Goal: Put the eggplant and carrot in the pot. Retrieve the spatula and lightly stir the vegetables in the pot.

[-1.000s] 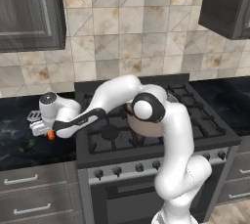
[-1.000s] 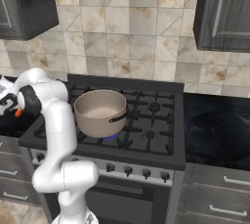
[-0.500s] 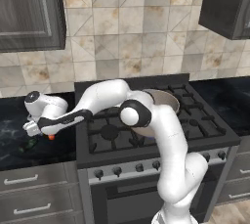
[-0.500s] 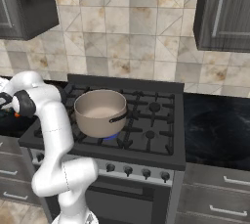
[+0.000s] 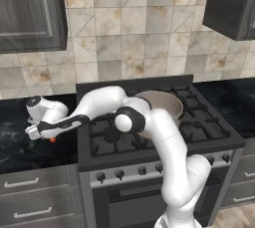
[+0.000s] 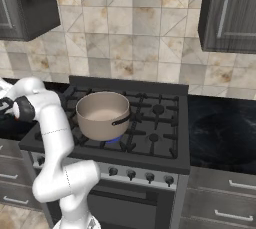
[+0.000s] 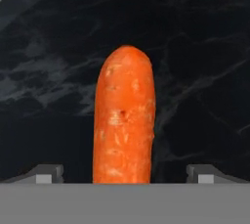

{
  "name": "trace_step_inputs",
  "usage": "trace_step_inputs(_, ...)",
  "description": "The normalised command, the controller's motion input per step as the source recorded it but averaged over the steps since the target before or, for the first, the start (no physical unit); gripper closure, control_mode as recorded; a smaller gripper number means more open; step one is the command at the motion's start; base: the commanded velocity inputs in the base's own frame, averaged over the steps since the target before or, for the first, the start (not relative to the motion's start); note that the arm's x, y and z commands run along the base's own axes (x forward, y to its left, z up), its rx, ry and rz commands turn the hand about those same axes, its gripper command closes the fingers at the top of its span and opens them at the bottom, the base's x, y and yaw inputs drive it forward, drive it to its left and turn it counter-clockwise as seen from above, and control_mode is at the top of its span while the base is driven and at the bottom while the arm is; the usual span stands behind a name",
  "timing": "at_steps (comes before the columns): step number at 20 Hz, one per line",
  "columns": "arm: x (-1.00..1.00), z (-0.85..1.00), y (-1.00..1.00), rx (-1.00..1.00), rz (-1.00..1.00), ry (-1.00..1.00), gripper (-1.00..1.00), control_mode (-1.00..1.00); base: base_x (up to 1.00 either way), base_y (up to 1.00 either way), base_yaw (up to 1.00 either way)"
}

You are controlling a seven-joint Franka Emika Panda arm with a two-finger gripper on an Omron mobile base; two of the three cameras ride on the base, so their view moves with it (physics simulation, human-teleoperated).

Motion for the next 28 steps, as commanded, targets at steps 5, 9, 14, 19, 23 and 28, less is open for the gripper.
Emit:
trace_step_inputs(5, 0.16, -0.34, 0.00, 0.08, 0.00, 0.01, -1.00, -1.00, 0.00, 0.00, 0.00)
trace_step_inputs(9, -0.03, -0.37, 0.00, 0.05, 0.00, 0.04, 1.00, -1.00, 0.00, 0.00, 0.00)
trace_step_inputs(14, -0.18, -0.26, -0.17, 0.02, 0.00, 0.05, 1.00, -1.00, 0.00, 0.00, 0.00)
trace_step_inputs(19, -0.42, 0.16, -0.32, 0.10, -0.01, 0.00, 1.00, -1.00, 0.00, 0.00, 0.00)
trace_step_inputs(23, -0.49, 0.39, -0.30, 0.12, -0.01, 0.00, 1.00, -1.00, 0.00, 0.00, 0.00)
trace_step_inputs(28, -0.61, 0.43, -0.41, 0.09, -0.01, 0.00, 1.00, -1.00, 0.00, 0.00, 0.00)
